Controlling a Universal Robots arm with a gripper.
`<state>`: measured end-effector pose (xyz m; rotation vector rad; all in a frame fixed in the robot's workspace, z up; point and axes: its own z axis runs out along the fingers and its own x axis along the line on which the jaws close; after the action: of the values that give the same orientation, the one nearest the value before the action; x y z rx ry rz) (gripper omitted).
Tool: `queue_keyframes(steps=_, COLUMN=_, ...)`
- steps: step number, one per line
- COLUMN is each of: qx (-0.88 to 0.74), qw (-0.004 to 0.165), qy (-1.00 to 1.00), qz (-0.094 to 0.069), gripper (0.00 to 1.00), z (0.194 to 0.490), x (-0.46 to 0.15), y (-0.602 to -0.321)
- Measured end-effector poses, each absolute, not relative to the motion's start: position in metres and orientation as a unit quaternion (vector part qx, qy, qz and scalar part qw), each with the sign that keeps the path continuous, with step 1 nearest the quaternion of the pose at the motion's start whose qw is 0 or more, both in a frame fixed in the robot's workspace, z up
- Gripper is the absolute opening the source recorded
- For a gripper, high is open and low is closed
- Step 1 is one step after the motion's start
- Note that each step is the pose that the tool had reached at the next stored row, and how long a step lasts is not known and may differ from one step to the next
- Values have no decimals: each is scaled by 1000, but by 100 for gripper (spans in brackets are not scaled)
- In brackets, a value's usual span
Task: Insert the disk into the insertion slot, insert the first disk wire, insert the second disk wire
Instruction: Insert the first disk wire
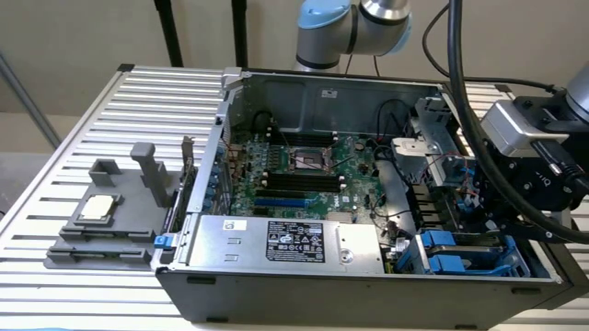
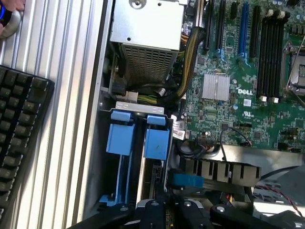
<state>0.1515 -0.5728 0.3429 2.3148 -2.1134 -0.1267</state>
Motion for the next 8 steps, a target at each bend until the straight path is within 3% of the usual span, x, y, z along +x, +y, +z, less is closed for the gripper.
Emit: queue_keyframes(steps=8, qx=738, qw=2, qy=-674, qz=-38, gripper=17, z=341, x=151, y=-575)
